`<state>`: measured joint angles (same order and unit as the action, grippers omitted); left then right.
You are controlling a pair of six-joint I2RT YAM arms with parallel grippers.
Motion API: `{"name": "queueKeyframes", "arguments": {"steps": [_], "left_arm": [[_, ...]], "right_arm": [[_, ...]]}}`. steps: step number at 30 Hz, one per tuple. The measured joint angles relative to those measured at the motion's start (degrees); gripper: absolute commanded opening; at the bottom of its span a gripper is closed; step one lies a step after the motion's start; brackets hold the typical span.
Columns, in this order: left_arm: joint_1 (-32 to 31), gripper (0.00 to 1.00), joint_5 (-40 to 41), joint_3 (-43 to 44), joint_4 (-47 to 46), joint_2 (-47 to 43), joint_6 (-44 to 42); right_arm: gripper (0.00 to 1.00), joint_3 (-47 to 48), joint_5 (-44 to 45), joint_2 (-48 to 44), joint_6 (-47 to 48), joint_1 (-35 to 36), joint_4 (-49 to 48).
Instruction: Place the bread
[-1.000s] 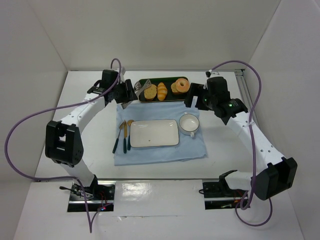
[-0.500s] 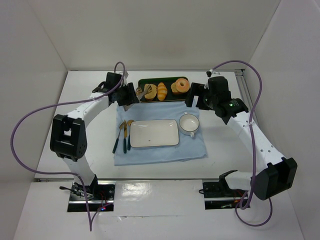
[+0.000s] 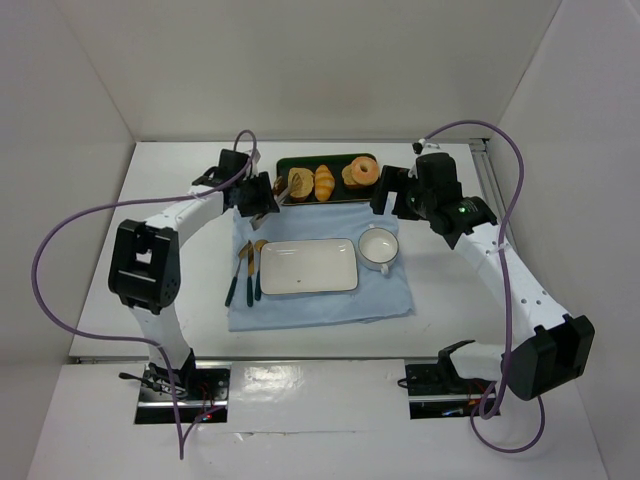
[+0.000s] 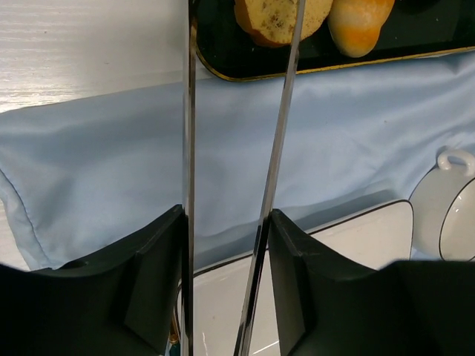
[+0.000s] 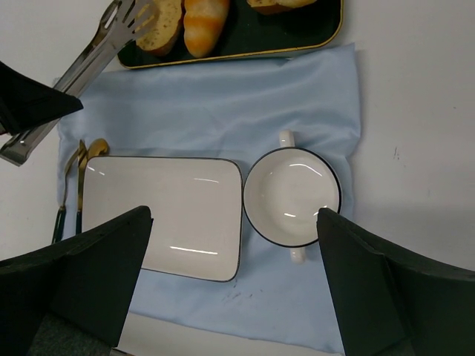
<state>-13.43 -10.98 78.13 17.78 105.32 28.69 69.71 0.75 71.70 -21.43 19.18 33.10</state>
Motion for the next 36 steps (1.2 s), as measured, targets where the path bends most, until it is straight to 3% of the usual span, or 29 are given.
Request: {"name": "queueKeyframes", "arguments": {"steps": [11,20,21,23,36], "left_arm": [[0.0,0.49,-1.79,0.02,-0.28,1.62,-0.04],[0.0,0.32,-4.09,1.03,-0.17,2.95,-0.42],[0.0,0.25,-4.26,1.05,-0.17,2.95,-0.42],[0.0,0.21,-4.37,1.05,-0.17,2.95,-0.44],[0.17,0.12,-4.33,1.05,0.68,1.18,-0.44]], "right_arm": [[0.99,0.0,0.46,0.0,0.11,-0.5,0.0],[0.99,0.0,0.48,0.0,0.09,-0.59,0.0],[0.99,0.0,0.48,0.0,0.09,-0.59,0.0],[0.99,0.0,0.48,0.0,0.09,-0.59,0.0],[0.99,0.0,-0.17,0.0,-0.02,-0.59,-0.02]]}}
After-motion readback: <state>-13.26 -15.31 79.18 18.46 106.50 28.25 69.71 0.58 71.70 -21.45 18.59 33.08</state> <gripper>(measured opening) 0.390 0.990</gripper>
